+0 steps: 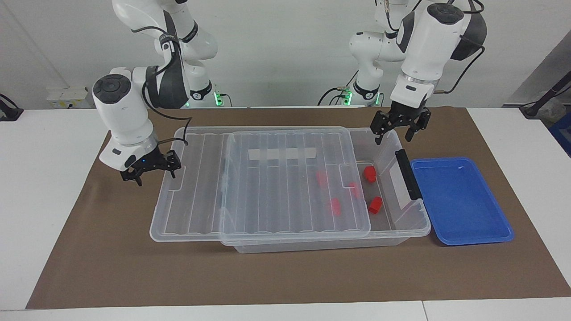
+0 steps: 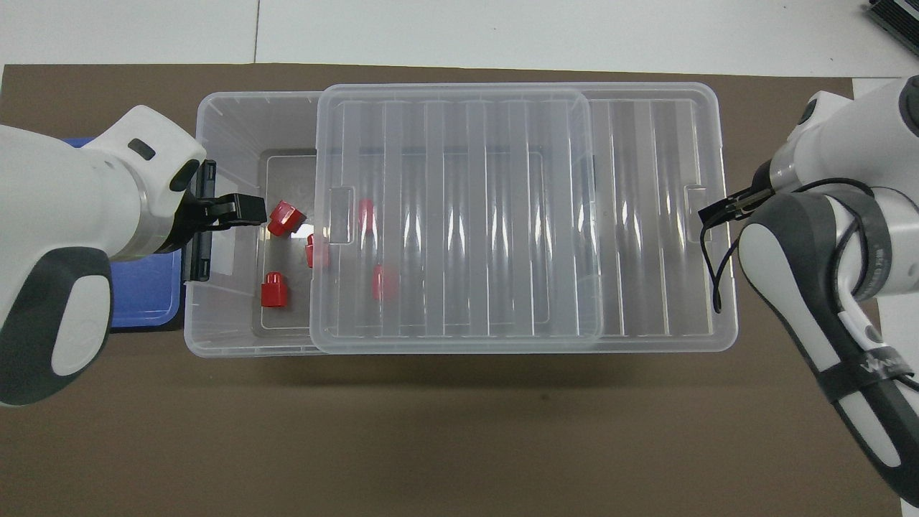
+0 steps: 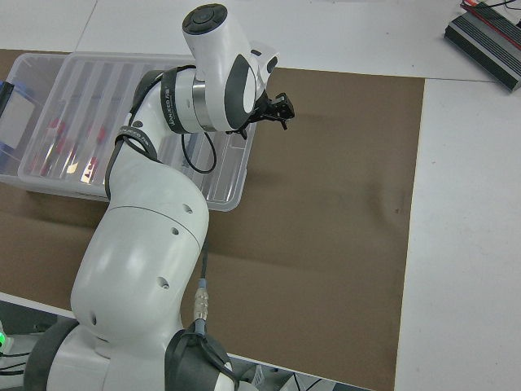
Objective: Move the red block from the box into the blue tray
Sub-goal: 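Lower the left gripper onto a red block inside the box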
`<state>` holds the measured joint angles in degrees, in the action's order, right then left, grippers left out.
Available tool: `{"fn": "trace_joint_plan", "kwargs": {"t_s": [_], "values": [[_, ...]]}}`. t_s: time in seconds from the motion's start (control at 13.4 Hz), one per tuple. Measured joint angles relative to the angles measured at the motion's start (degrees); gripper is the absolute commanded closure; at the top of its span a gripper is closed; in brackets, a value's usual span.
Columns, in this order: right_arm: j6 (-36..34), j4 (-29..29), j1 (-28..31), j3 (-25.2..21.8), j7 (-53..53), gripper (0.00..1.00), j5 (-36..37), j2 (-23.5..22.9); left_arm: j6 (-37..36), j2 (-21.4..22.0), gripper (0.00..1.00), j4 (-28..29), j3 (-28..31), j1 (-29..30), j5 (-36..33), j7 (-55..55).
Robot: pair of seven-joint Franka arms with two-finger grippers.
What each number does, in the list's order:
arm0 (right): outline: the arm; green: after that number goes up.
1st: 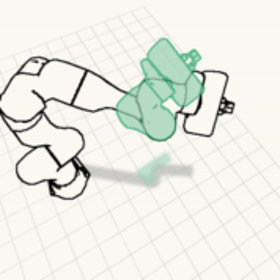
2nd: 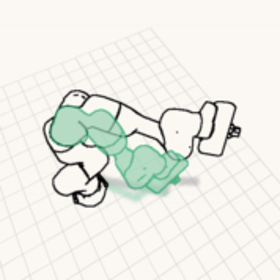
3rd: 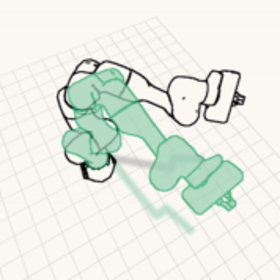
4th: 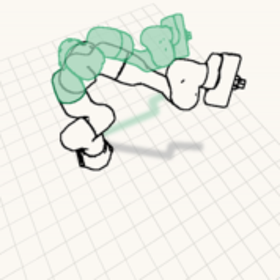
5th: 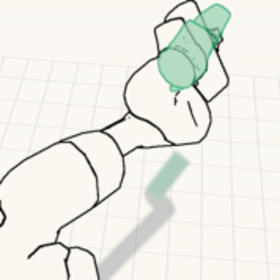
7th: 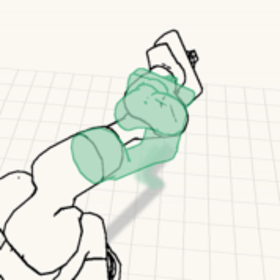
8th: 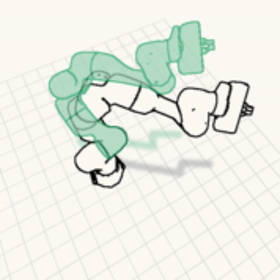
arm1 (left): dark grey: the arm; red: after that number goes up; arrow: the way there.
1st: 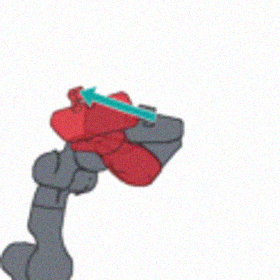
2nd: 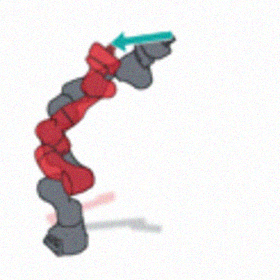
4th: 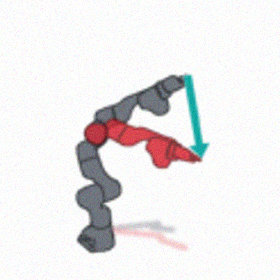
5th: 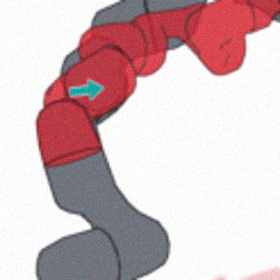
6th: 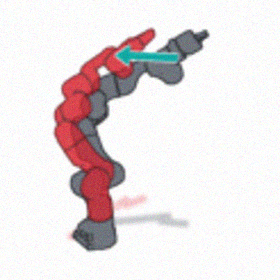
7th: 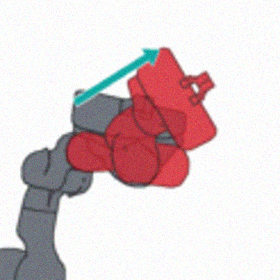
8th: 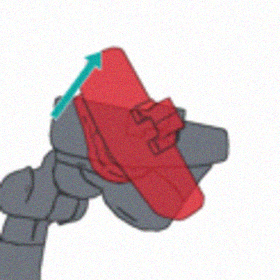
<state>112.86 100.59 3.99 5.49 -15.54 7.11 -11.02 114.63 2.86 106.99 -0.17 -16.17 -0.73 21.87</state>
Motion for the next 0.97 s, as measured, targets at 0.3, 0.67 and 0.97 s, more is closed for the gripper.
{"fn": "trace_joint_plan", "kwargs": {"t_s": [0.3, 0.67, 0.97], "values": [[-0.3, 0.0, 2.2, 0.0, -4.2, 0.0, 0.0, 0.0, 7.4, -5.1, 0.0, 0.8, -0.3, -0.5, 0.0, 4.8], [-0.3, 0.0, 3.2, 0.0, -6.0, 0.0, 0.0, 0.0, 13.3, -9.6, 0.0, 4.8, -0.5, -3.7, -2.8, 10.3], [-0.3, 0.0, 3.8, 0.0, -6.2, 0.0, 0.0, 0.0, 17.2, -9.5, 0.0, 8.4, 0.0, -3.7, -2.8, 10.6]]}}
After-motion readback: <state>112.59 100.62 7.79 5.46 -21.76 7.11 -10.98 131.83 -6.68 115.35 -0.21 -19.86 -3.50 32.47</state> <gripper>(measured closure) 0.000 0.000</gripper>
